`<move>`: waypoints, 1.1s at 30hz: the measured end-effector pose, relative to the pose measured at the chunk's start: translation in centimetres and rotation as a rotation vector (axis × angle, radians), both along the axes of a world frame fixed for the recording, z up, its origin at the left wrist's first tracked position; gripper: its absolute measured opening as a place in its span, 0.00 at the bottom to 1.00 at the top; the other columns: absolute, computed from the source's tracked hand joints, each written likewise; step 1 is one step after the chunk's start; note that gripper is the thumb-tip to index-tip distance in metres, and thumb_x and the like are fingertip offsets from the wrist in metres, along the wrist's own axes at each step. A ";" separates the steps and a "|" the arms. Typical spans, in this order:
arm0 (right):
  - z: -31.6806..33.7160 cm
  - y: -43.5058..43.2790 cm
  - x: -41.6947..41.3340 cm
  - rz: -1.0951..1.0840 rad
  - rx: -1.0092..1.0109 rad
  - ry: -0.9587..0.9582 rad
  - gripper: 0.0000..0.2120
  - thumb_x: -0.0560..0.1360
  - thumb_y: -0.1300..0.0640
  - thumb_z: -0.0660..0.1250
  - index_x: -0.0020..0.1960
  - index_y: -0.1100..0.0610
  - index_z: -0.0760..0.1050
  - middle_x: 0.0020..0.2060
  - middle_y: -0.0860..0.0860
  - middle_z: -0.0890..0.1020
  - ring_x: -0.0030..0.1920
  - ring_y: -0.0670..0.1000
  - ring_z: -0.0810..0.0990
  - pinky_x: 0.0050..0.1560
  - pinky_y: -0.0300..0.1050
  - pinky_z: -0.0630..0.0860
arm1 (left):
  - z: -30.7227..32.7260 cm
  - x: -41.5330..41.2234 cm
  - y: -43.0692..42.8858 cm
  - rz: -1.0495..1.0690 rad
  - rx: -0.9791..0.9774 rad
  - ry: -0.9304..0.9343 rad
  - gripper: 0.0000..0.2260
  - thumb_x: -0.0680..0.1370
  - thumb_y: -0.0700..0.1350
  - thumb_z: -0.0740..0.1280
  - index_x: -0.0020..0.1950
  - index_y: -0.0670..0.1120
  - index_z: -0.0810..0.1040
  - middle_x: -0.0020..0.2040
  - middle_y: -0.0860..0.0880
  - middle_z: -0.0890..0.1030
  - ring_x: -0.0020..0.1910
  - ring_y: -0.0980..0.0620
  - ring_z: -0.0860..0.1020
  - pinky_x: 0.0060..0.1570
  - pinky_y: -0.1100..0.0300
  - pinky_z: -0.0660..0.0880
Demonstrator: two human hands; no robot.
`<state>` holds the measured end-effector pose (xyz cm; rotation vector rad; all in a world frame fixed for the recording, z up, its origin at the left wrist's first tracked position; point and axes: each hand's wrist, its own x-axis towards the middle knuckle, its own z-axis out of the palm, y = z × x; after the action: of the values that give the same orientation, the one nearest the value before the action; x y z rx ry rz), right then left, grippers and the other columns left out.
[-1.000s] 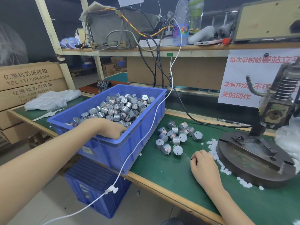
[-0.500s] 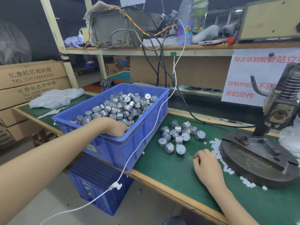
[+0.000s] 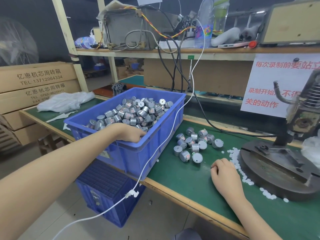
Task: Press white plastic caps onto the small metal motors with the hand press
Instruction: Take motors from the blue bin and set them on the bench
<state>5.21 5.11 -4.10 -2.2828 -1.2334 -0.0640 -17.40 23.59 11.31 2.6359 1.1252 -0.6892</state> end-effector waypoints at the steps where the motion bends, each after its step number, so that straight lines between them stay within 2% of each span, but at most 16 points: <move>1: 0.0 0.0 0.0 0.000 0.003 0.001 0.08 0.77 0.61 0.58 0.48 0.59 0.75 0.46 0.52 0.75 0.51 0.53 0.70 0.49 0.47 0.69 | 0.1 0.0 0.0 -0.005 -0.003 -0.009 0.12 0.78 0.38 0.53 0.37 0.52 0.64 0.40 0.49 0.70 0.31 0.52 0.64 0.34 0.60 0.61; 3: -0.1 0.0 0.0 0.001 0.010 0.004 0.07 0.76 0.61 0.58 0.47 0.60 0.75 0.46 0.52 0.75 0.50 0.53 0.71 0.49 0.47 0.69 | 0.1 -0.1 0.0 -0.020 -0.013 -0.036 0.14 0.77 0.37 0.54 0.39 0.56 0.63 0.42 0.51 0.71 0.33 0.54 0.66 0.35 0.60 0.62; 5: -0.1 0.1 0.1 0.002 0.015 0.003 0.08 0.76 0.61 0.58 0.47 0.60 0.75 0.46 0.53 0.76 0.50 0.53 0.71 0.49 0.47 0.69 | 0.1 -0.1 0.1 -0.012 -0.029 -0.083 0.14 0.77 0.36 0.54 0.43 0.57 0.66 0.41 0.56 0.71 0.35 0.56 0.68 0.37 0.61 0.64; 7: -0.1 0.1 0.1 0.000 0.017 0.001 0.08 0.77 0.61 0.58 0.48 0.60 0.75 0.46 0.52 0.76 0.50 0.53 0.71 0.49 0.47 0.69 | 0.1 -0.3 0.1 -0.001 -0.038 -0.126 0.15 0.77 0.38 0.55 0.56 0.55 0.70 0.41 0.60 0.71 0.36 0.59 0.70 0.37 0.62 0.65; 8: -0.1 0.0 0.0 0.000 0.018 0.001 0.08 0.77 0.61 0.58 0.48 0.60 0.75 0.46 0.52 0.76 0.50 0.53 0.71 0.48 0.47 0.69 | 0.1 -0.5 0.2 0.007 -0.052 -0.151 0.17 0.77 0.39 0.56 0.61 0.56 0.68 0.42 0.61 0.72 0.37 0.60 0.71 0.37 0.62 0.66; 9: -0.1 0.0 0.0 0.000 0.020 -0.001 0.08 0.77 0.61 0.58 0.48 0.60 0.75 0.46 0.52 0.76 0.50 0.53 0.71 0.48 0.47 0.69 | 0.1 -0.7 0.3 0.022 -0.074 -0.187 0.17 0.77 0.40 0.57 0.62 0.56 0.68 0.44 0.61 0.73 0.39 0.59 0.73 0.39 0.62 0.68; 11: -0.1 0.0 0.0 0.001 0.024 -0.004 0.08 0.77 0.61 0.58 0.48 0.60 0.75 0.46 0.52 0.76 0.50 0.53 0.71 0.48 0.47 0.69 | -0.1 -1.2 0.6 0.102 -0.132 -0.299 0.15 0.75 0.43 0.61 0.59 0.57 0.71 0.47 0.55 0.78 0.41 0.54 0.77 0.42 0.59 0.72; 14: -0.1 0.0 0.1 -0.001 0.015 -0.004 0.08 0.77 0.60 0.57 0.48 0.60 0.75 0.47 0.52 0.75 0.50 0.53 0.70 0.48 0.46 0.69 | -0.2 -1.6 1.1 0.286 -0.291 -0.506 0.12 0.74 0.45 0.66 0.57 0.55 0.74 0.38 0.50 0.79 0.29 0.54 0.75 0.29 0.64 0.71; 16: -0.1 0.0 0.1 0.002 0.011 -0.010 0.09 0.77 0.60 0.57 0.48 0.60 0.75 0.47 0.53 0.75 0.51 0.53 0.70 0.49 0.46 0.69 | -0.2 -1.8 1.6 0.368 -0.378 -0.630 0.13 0.74 0.43 0.67 0.58 0.49 0.73 0.35 0.48 0.76 0.26 0.53 0.71 0.26 0.64 0.69; 19: -0.2 0.0 0.2 0.010 0.013 -0.010 0.09 0.78 0.59 0.56 0.49 0.59 0.74 0.47 0.52 0.75 0.51 0.52 0.70 0.49 0.44 0.68 | 0.6 -1.5 1.8 0.492 -0.463 -0.768 0.14 0.73 0.40 0.68 0.57 0.47 0.72 0.43 0.43 0.72 0.33 0.48 0.68 0.33 0.58 0.71; 21: -0.1 0.0 0.2 0.012 0.013 -0.006 0.10 0.78 0.59 0.55 0.50 0.58 0.74 0.48 0.51 0.75 0.52 0.52 0.70 0.49 0.44 0.68 | 1.9 -0.8 1.7 0.517 -0.412 -0.881 0.15 0.72 0.38 0.68 0.57 0.50 0.73 0.48 0.44 0.73 0.40 0.46 0.69 0.34 0.58 0.73; 24: -0.1 0.0 0.3 0.013 0.020 0.000 0.09 0.77 0.58 0.55 0.50 0.58 0.74 0.48 0.50 0.75 0.52 0.51 0.69 0.49 0.43 0.67 | 4.9 1.2 0.7 0.431 -0.331 -1.041 0.14 0.72 0.38 0.68 0.52 0.55 0.74 0.47 0.48 0.77 0.39 0.48 0.75 0.31 0.60 0.75; 26: -0.2 0.0 0.3 0.014 0.018 -0.001 0.09 0.78 0.58 0.55 0.50 0.58 0.74 0.48 0.50 0.75 0.52 0.51 0.69 0.49 0.43 0.67 | 6.6 3.3 -0.9 0.331 -0.325 -1.096 0.14 0.71 0.38 0.69 0.48 0.58 0.75 0.46 0.49 0.76 0.38 0.50 0.76 0.31 0.61 0.76; 30: 0.0 0.0 0.3 0.018 0.038 0.035 0.09 0.77 0.60 0.56 0.49 0.60 0.74 0.47 0.52 0.75 0.51 0.53 0.70 0.50 0.45 0.67 | 5.8 9.4 -5.0 0.106 -0.324 -0.964 0.14 0.68 0.39 0.70 0.50 0.55 0.75 0.39 0.50 0.76 0.29 0.54 0.72 0.27 0.64 0.70; 32: 0.0 -0.2 0.2 0.029 0.062 0.053 0.08 0.77 0.61 0.57 0.48 0.61 0.75 0.47 0.53 0.75 0.50 0.53 0.70 0.50 0.45 0.67 | 3.5 12.9 -6.5 0.027 -0.316 -0.882 0.14 0.68 0.39 0.69 0.50 0.53 0.74 0.43 0.49 0.75 0.28 0.55 0.73 0.25 0.65 0.70; 33: 0.1 -0.3 0.2 0.030 0.083 0.071 0.08 0.77 0.61 0.57 0.48 0.61 0.75 0.47 0.53 0.75 0.50 0.53 0.71 0.49 0.46 0.68 | 2.0 14.5 -7.1 -0.011 -0.269 -0.840 0.14 0.68 0.40 0.69 0.50 0.54 0.73 0.47 0.49 0.72 0.31 0.54 0.74 0.26 0.64 0.72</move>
<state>5.38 4.83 -4.04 -2.1766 -1.2063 -0.0226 -2.89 16.49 13.35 2.2952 0.6957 0.2621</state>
